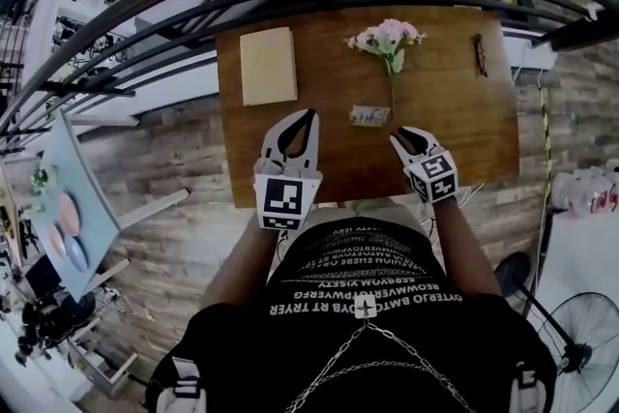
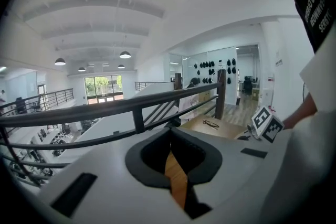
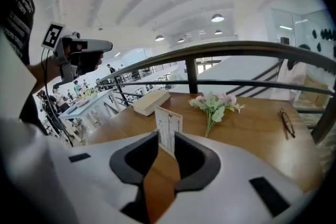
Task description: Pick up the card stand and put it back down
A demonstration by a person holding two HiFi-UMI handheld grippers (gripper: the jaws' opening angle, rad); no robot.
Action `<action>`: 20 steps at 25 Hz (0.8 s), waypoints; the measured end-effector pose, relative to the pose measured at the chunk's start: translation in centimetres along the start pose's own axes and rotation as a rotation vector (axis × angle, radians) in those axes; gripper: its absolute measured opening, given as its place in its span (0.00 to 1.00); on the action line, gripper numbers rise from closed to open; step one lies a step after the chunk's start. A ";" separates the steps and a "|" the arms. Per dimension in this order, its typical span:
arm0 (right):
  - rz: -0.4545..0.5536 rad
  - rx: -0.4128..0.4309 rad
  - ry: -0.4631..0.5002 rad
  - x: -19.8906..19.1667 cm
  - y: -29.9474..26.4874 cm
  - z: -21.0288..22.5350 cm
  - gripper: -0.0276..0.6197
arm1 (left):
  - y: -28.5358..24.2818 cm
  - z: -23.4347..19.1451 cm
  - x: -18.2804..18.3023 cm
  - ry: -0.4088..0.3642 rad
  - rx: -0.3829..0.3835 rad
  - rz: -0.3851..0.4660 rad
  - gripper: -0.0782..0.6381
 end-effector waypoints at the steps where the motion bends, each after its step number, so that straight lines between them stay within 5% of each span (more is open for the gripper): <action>1: -0.014 0.014 0.003 -0.5 -0.9 0.2 0.22 | -0.3 -0.1 -0.1 0.003 0.006 -0.008 0.15; 7: -0.099 0.040 -0.009 -3.1 -5.9 1.9 0.34 | -1.9 -0.8 -0.5 0.014 0.038 -0.047 0.15; 20: -0.144 0.151 -0.001 -5.2 -11.6 1.8 0.40 | -2.7 -1.2 -1.8 0.026 0.059 -0.115 0.15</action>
Point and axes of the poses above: the fingertips, and each gripper's own axes: y backward along the fingers, z to its right, x out of its top, the point moved 4 cm from there along y, backward along the fingers, and after that the axes turned 11 degrees about -x, right-handed, at the moved point
